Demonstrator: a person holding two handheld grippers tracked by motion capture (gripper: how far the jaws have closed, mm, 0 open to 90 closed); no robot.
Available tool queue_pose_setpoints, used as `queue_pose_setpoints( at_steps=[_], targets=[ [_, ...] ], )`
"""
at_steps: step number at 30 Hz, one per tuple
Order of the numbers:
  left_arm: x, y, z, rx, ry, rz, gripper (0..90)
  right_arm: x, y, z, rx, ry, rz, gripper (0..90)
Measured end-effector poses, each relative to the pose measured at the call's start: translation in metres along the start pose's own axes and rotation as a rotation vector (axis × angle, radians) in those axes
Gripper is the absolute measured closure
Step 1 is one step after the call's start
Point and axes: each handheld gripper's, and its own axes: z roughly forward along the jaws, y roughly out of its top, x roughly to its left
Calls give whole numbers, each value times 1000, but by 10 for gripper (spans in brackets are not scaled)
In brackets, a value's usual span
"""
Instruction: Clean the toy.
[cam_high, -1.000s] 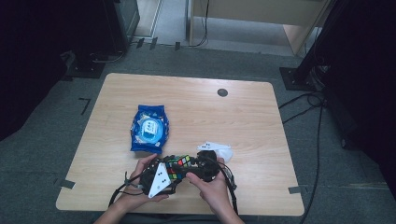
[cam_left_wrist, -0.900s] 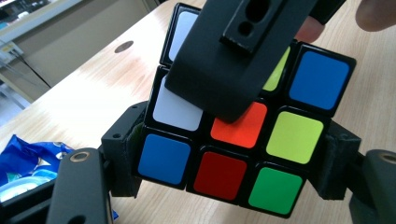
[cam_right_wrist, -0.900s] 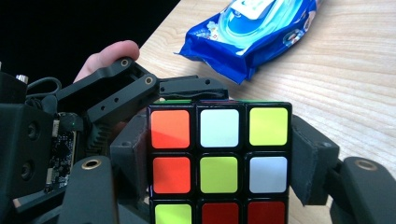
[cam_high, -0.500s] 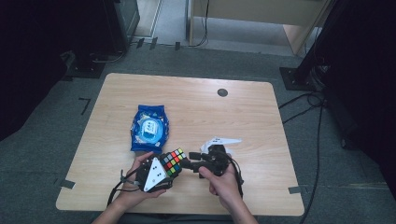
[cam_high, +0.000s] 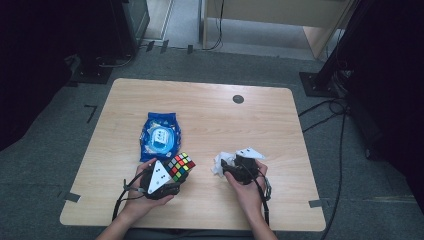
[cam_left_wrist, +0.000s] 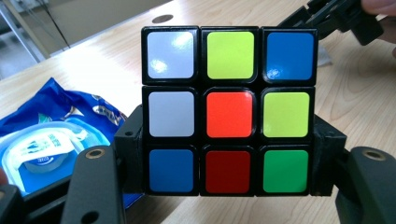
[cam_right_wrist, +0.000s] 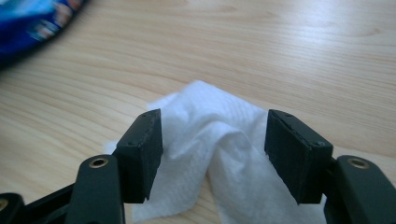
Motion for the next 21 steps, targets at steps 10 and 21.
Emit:
queue_pose_setpoints(
  at_steps=[10, 21],
  targets=[
    [-3, 1, -3, -16, -42, -3, 342, -5, -10, 2, 36, -34, -72, 860],
    [-15, 3, 0, -19, -101, 17, 342, 60, 11, -50, -238, 466, -200, 876]
  ],
)
